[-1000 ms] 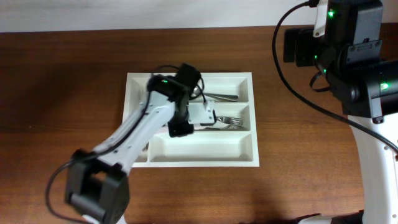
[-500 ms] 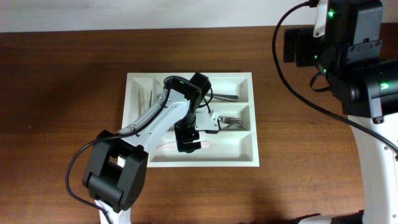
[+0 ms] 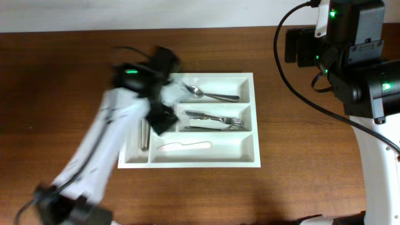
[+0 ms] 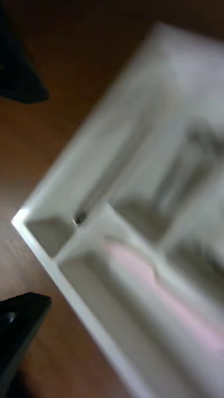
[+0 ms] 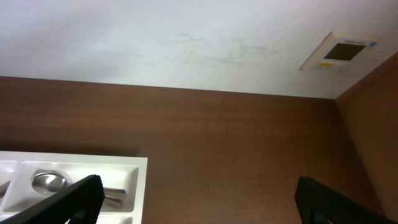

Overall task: Pack container
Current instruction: 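Withdraw the left gripper up and to the left of the tray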

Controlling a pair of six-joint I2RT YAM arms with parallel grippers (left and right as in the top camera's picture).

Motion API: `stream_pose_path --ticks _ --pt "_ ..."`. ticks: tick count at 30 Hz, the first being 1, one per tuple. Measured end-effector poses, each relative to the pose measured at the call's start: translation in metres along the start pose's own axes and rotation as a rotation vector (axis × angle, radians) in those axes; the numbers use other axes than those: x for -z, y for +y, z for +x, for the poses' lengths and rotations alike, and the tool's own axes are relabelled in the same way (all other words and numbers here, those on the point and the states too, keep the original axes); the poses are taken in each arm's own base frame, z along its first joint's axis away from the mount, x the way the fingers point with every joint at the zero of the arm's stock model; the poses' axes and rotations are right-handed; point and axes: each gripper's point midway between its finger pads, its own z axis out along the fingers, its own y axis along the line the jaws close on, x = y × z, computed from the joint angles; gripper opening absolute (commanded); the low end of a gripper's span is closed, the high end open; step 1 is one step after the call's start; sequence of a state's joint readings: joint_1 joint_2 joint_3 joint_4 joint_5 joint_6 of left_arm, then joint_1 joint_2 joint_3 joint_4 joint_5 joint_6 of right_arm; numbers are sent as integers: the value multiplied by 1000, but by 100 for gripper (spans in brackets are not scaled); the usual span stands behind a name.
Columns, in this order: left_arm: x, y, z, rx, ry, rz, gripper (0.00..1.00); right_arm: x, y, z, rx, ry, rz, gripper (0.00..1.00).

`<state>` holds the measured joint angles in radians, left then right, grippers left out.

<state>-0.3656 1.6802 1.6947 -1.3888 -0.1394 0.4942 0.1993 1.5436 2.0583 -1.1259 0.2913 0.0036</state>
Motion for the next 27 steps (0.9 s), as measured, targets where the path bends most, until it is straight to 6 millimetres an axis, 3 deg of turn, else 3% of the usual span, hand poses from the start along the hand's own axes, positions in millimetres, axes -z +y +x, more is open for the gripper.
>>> stream_pose_path --ticks 5,9,13,27 --pt "41 73 68 486 -64 -137 99 0 0 0 0 0 0 99" --pt "57 101 110 740 -79 -202 99 0 0 0 0 0 0 99" --pt "57 107 120 818 -73 -212 99 0 0 0 0 0 0 99" --pt "57 108 119 845 -80 -212 99 0 0 0 0 0 0 99"
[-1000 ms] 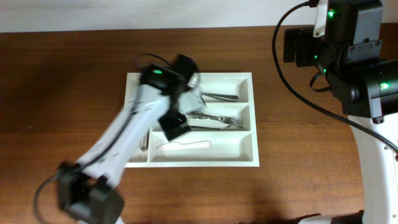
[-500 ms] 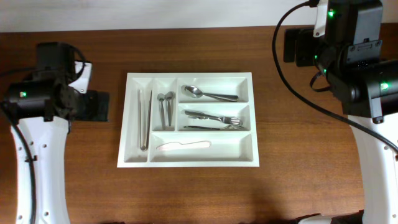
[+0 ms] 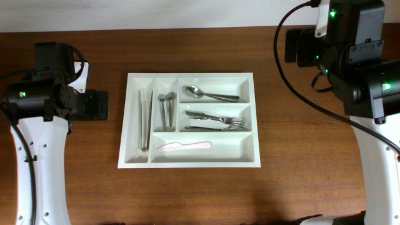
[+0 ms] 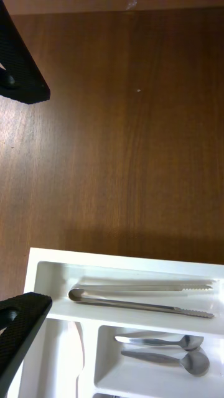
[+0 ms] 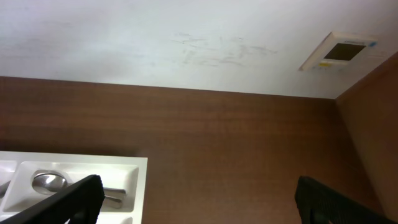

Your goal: Pack container

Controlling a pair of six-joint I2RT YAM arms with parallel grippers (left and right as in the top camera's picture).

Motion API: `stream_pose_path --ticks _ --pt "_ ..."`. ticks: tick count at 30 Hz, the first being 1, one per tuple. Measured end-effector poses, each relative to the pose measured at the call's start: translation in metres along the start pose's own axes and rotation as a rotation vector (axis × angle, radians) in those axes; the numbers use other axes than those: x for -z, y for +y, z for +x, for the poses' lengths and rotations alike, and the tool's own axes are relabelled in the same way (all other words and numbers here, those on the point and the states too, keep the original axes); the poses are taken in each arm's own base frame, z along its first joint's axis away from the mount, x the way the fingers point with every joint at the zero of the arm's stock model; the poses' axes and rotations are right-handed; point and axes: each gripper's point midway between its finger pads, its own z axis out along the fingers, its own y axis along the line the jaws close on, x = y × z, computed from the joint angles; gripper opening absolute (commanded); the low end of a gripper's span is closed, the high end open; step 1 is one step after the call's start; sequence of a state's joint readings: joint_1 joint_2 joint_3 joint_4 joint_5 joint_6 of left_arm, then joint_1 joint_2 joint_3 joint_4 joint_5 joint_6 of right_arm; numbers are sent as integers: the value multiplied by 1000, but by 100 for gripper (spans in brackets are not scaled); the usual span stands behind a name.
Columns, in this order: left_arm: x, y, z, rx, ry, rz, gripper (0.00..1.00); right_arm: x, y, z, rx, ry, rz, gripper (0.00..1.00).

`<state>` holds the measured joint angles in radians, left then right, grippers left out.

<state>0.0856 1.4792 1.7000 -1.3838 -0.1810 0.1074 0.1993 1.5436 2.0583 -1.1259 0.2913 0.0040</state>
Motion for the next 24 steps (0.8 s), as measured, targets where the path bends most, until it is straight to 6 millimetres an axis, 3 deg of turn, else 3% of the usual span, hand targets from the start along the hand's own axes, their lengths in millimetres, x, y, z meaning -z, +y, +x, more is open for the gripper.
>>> stream_pose_path --ticks 12,16,20,24 --pt "0 0 0 0 0 0 99 0 0 0 0 0 0 99" --pt "0 0 0 0 0 0 99 4 -1 -9 -11 -39 0 99" --pt "0 0 0 0 0 0 99 26 -8 -31 -51 -172 -1 99" --pt "0 0 0 0 0 0 99 66 -20 -48 -105 -350 -1 99"
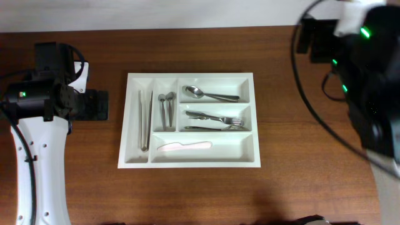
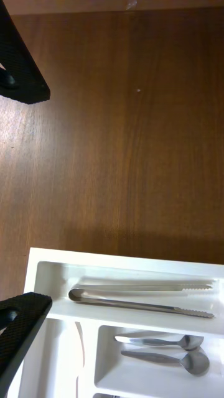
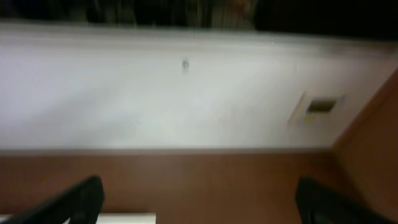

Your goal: Pack container

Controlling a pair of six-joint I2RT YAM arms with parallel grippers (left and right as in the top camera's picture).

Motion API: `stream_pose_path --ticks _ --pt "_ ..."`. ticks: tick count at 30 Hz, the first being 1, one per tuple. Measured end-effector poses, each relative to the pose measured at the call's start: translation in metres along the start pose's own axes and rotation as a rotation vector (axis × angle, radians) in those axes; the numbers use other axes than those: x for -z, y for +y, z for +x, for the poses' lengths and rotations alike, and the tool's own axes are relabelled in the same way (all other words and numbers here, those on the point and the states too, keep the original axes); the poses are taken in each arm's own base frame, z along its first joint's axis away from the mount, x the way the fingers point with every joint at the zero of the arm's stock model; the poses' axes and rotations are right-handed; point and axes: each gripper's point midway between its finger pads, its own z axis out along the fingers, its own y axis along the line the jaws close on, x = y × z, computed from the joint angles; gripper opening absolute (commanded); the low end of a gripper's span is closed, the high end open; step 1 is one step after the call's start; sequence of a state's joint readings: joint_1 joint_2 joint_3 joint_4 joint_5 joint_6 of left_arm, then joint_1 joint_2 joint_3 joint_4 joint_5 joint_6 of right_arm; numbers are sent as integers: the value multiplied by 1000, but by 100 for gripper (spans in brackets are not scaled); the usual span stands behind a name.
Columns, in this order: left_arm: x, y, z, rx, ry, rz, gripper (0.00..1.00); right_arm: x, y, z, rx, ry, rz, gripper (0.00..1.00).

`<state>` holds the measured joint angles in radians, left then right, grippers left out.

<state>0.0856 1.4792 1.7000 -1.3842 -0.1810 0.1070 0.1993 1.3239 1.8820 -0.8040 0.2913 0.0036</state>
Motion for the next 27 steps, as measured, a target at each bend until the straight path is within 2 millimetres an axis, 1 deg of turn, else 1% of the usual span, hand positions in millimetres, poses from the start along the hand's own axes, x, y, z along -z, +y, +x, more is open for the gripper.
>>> stream_pose_path --ticks 1,3,5,7,10,13,18,21,25,27 --pt "0 0 0 0 0 0 99 10 -3 -5 -14 -47 0 98" --pt "0 0 0 0 0 0 99 30 -9 -8 -36 -119 0 99" --pt "0 0 0 0 0 0 99 48 -16 1 -52 -166 3 99" --pt "0 0 0 0 0 0 99 58 -22 18 -68 -175 12 99" --pt "0 0 0 0 0 0 99 68 -33 73 -95 -138 37 99" --pt "0 0 0 0 0 0 99 71 -38 136 -110 -65 56 99" --pt "0 0 0 0 0 0 99 73 -39 238 -109 32 66 99" --pt "0 0 0 0 0 0 99 72 -38 292 -128 67 70 99" --pt "0 0 0 0 0 0 99 68 -36 340 -176 90 72 99" --pt "0 0 0 0 0 0 99 65 -35 358 -203 95 73 99"
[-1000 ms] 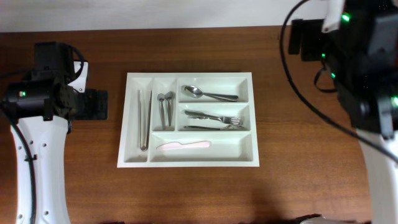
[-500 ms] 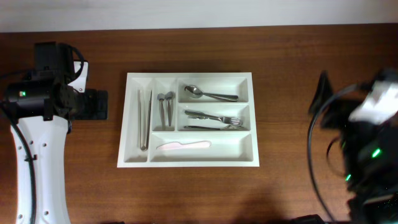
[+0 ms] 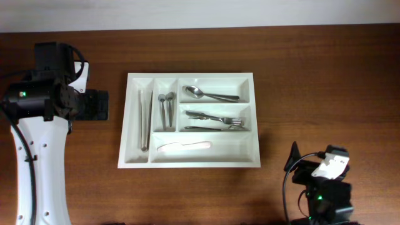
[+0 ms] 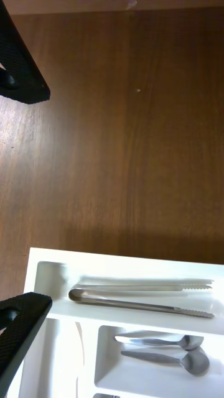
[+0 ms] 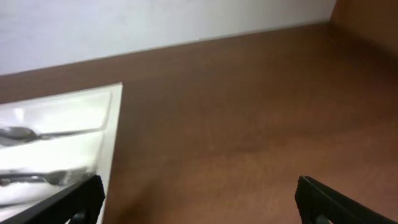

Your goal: Pack container

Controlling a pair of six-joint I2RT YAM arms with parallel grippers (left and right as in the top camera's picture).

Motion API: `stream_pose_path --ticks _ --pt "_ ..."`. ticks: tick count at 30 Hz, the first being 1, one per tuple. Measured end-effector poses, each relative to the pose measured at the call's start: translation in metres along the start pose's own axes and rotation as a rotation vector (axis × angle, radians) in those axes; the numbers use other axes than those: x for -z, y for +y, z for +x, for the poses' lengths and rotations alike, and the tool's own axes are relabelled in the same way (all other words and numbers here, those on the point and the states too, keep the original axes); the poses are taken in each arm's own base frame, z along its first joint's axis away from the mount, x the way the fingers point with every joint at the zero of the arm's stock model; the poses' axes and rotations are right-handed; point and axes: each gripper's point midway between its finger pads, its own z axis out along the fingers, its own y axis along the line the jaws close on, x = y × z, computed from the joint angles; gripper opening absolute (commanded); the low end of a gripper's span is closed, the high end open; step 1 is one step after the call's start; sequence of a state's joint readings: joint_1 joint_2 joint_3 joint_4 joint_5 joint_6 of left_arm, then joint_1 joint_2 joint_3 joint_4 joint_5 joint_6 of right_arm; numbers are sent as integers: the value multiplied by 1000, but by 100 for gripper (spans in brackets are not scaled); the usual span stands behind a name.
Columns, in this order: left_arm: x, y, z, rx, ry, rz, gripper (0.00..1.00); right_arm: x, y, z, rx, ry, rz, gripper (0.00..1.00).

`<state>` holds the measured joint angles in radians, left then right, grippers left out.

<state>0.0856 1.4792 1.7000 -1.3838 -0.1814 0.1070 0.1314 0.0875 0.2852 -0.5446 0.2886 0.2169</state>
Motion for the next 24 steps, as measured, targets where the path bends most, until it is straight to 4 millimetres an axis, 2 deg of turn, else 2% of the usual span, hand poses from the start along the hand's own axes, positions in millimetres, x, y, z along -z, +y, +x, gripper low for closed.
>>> stream_pose_path --ticks 4,12,24 --pt "0 0 0 0 0 0 99 -6 -2 20 -38 15 3 99" --pt "0 0 0 0 0 0 99 -15 -5 43 -51 55 13 99" --pt "0 0 0 0 0 1 99 -15 -4 39 -58 41 10 99"
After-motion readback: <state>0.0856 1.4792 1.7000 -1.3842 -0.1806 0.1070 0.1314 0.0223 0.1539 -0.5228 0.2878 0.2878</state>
